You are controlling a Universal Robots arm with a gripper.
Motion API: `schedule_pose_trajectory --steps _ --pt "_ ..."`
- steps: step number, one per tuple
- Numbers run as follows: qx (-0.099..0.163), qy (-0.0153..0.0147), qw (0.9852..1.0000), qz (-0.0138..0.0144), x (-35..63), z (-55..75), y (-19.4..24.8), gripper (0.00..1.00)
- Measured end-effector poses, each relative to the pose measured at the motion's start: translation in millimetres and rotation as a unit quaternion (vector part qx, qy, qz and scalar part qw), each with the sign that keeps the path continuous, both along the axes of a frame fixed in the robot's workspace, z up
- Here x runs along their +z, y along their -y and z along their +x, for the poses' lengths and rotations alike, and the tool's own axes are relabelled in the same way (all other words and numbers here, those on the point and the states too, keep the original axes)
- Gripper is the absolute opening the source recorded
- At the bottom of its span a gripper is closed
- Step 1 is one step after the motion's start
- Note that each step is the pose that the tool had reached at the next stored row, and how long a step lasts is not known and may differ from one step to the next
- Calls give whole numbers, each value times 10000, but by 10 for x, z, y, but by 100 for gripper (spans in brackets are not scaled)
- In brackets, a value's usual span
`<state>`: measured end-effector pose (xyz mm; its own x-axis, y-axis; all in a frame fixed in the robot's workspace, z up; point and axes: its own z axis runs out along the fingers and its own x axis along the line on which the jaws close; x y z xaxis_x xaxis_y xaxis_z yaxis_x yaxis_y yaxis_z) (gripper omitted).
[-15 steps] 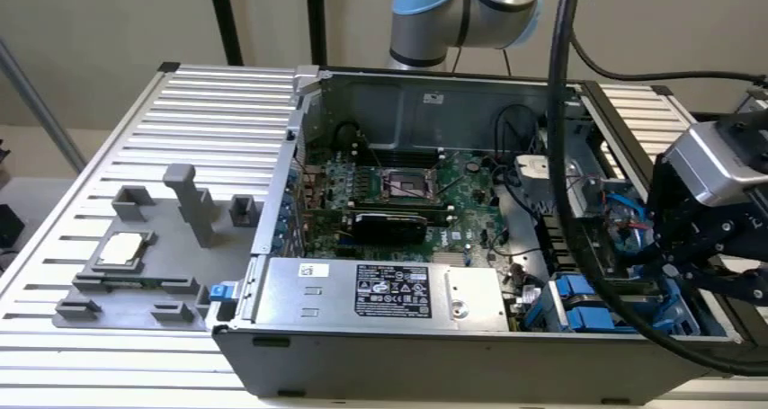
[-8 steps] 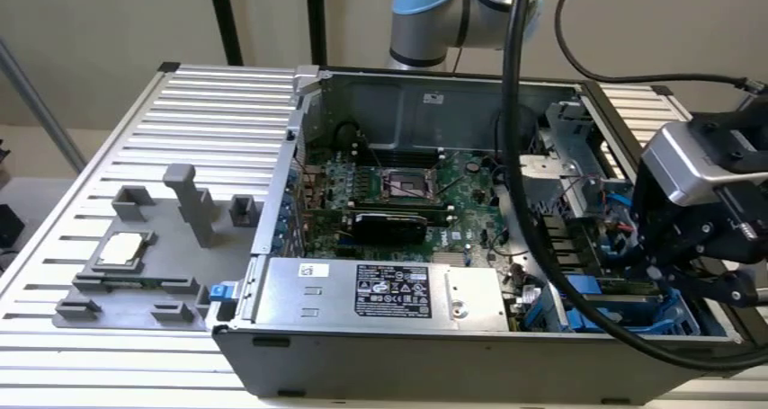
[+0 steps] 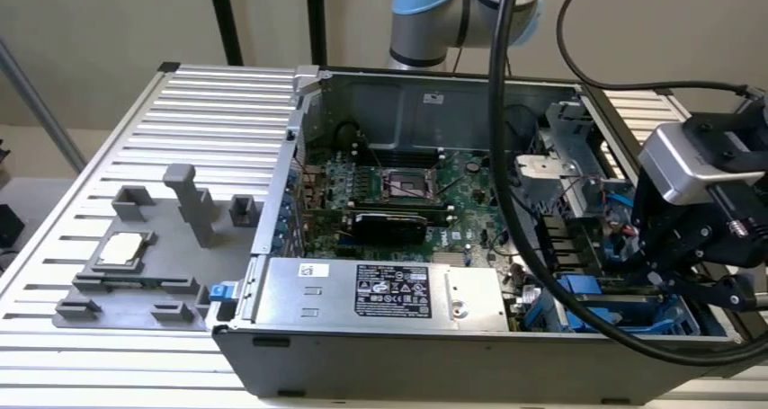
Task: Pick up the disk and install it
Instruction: 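Insert the first disk wire, then insert the second disk wire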
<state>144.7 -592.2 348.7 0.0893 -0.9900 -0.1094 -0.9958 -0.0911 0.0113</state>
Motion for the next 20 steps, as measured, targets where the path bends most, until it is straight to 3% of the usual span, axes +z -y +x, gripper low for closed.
schedule_pose_trajectory --steps 4,7,9,10,20 --pt "0 10 10000 -2 -9 0 -1 0" --pt "0 66 10000 -24 -32 -1 -3 0" --pt "-1 115 9999 -55 -41 -2 -13 0" --pt "-4 123 9999 -58 -43 -2 -17 0" --pt "-219 138 9996 -82 -70 -9 -41 0"
